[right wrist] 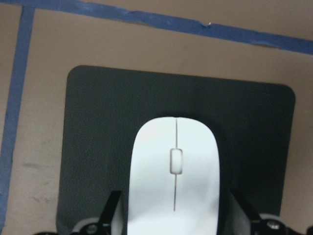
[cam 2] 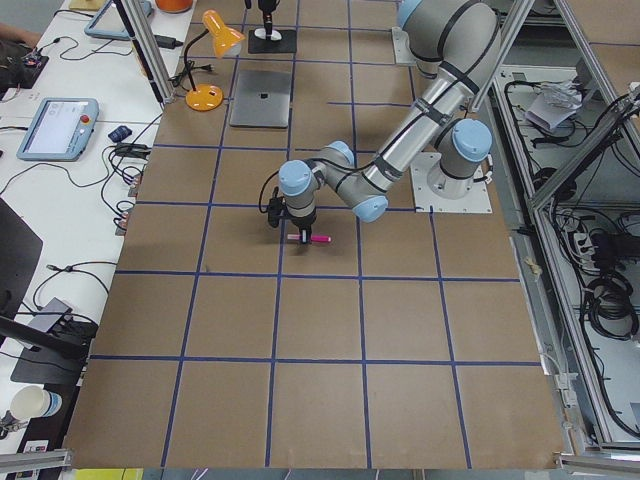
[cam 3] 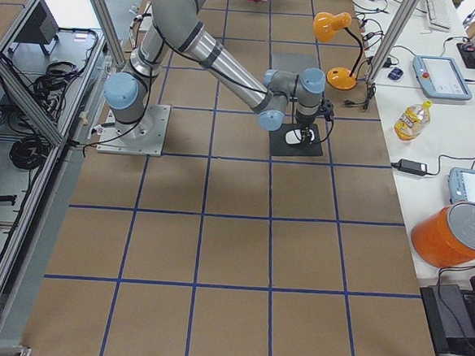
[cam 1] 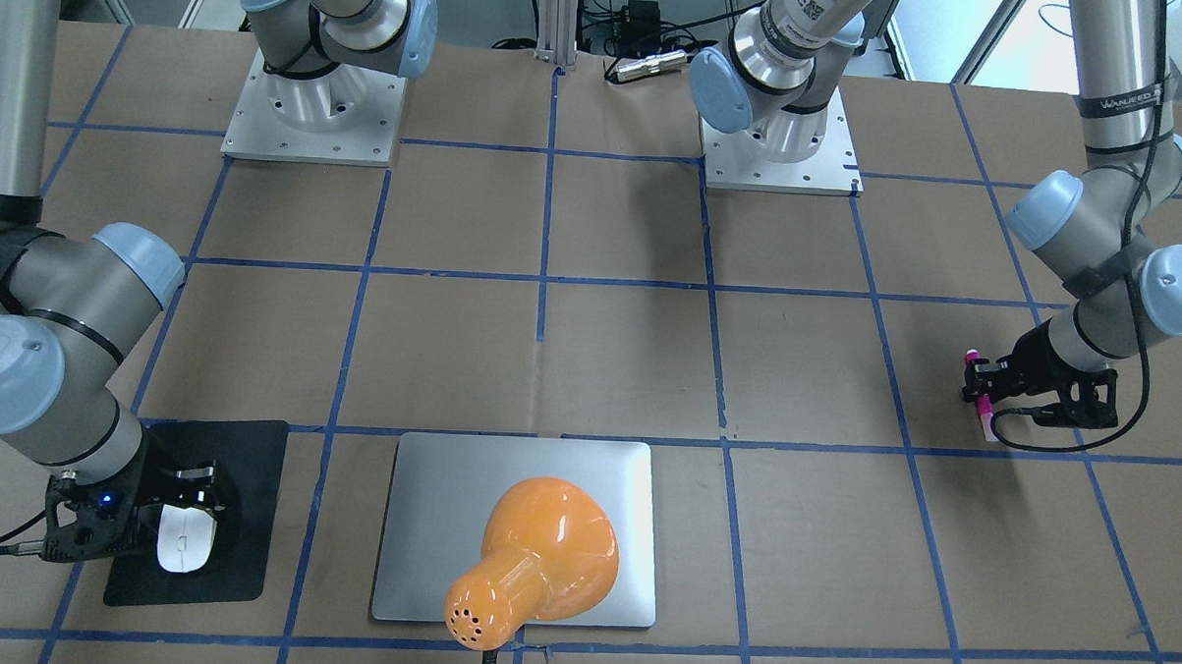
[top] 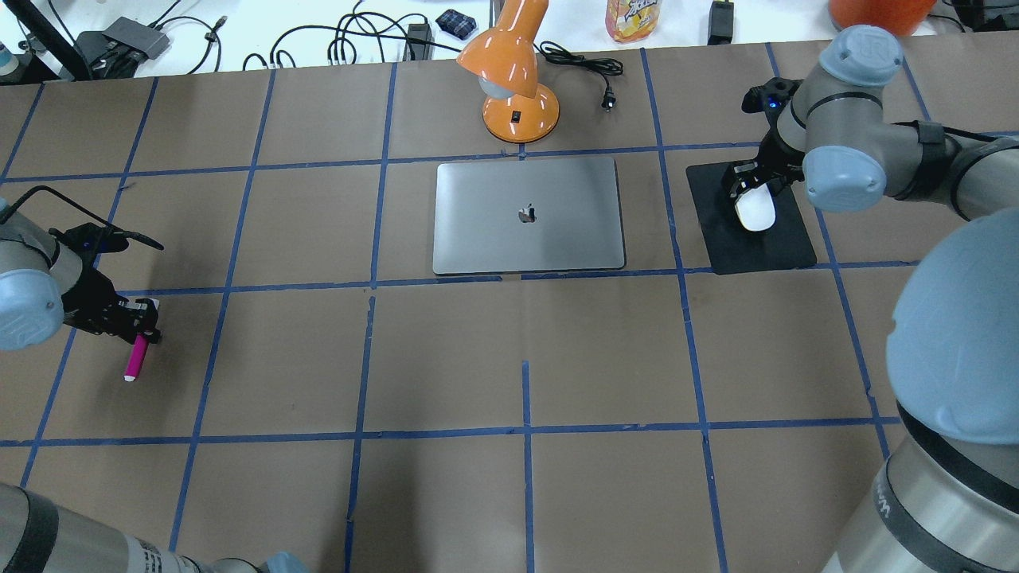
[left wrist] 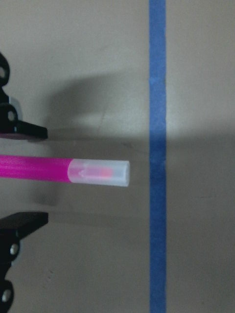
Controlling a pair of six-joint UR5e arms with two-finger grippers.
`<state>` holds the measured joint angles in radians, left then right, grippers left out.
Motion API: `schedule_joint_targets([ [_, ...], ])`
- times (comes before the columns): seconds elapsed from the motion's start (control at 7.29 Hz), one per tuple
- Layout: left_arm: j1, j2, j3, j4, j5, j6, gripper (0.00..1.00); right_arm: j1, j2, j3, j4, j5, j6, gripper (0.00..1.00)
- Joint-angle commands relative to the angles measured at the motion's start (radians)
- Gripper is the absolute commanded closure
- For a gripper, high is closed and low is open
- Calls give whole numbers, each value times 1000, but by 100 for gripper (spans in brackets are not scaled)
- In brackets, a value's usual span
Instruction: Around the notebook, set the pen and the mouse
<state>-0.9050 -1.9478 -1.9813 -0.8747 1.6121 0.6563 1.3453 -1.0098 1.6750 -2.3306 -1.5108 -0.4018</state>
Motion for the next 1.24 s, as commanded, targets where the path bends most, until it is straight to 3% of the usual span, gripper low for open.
schedule_joint_targets([
  [0.0,0,1,-1,-1,3,-3,100,0,-1,-1,14,1,7,9],
  [0.27,6,22,16,-24,21,-12,100,0,-79,-14,126,1,55,9],
  [0.55,-15,61,54,-73,5,-204,100,2,-221,-17,300,14,133,9],
  [0.69,-46,78,90,-133,-9,-268,100,6,-313,-17,388,15,234,9],
  [1.1,-223,112,102,-152,-67,-591,100,58,-507,-55,630,1,297,9],
])
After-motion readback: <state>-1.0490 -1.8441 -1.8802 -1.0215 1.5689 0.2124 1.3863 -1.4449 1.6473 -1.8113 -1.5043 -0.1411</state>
